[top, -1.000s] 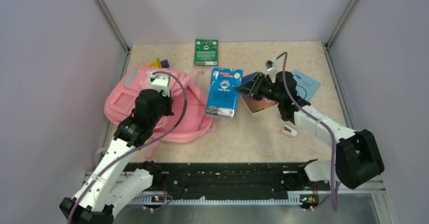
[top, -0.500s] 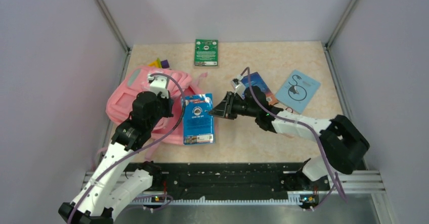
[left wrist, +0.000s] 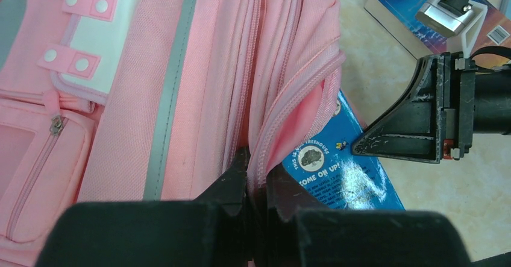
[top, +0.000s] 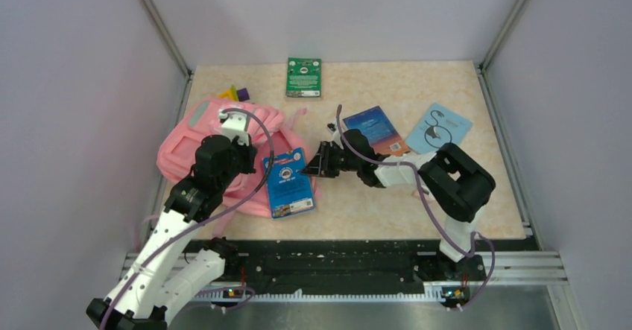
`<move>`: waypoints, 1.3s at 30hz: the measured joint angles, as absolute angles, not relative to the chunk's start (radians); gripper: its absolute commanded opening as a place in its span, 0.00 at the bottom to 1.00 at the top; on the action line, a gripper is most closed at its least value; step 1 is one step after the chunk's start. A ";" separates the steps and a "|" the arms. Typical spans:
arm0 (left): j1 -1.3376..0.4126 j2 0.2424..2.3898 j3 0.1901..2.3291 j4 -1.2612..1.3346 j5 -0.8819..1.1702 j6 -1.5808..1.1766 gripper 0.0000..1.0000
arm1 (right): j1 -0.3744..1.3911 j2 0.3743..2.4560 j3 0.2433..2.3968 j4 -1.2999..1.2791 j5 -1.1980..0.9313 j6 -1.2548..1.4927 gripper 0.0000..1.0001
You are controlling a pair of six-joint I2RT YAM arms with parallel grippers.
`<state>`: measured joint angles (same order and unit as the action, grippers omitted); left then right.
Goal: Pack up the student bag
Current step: Place the book in the student bag.
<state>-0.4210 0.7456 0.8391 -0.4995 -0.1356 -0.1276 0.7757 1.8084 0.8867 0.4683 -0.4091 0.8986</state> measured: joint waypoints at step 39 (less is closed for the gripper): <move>-0.419 0.747 0.835 -0.500 -0.119 -0.128 0.00 | 0.836 2.085 1.088 0.548 -0.602 0.944 0.28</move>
<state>-0.4194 0.7467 0.8352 -0.4995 -0.1188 -0.1280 0.8364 2.0846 1.0878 0.5484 -0.6018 0.9440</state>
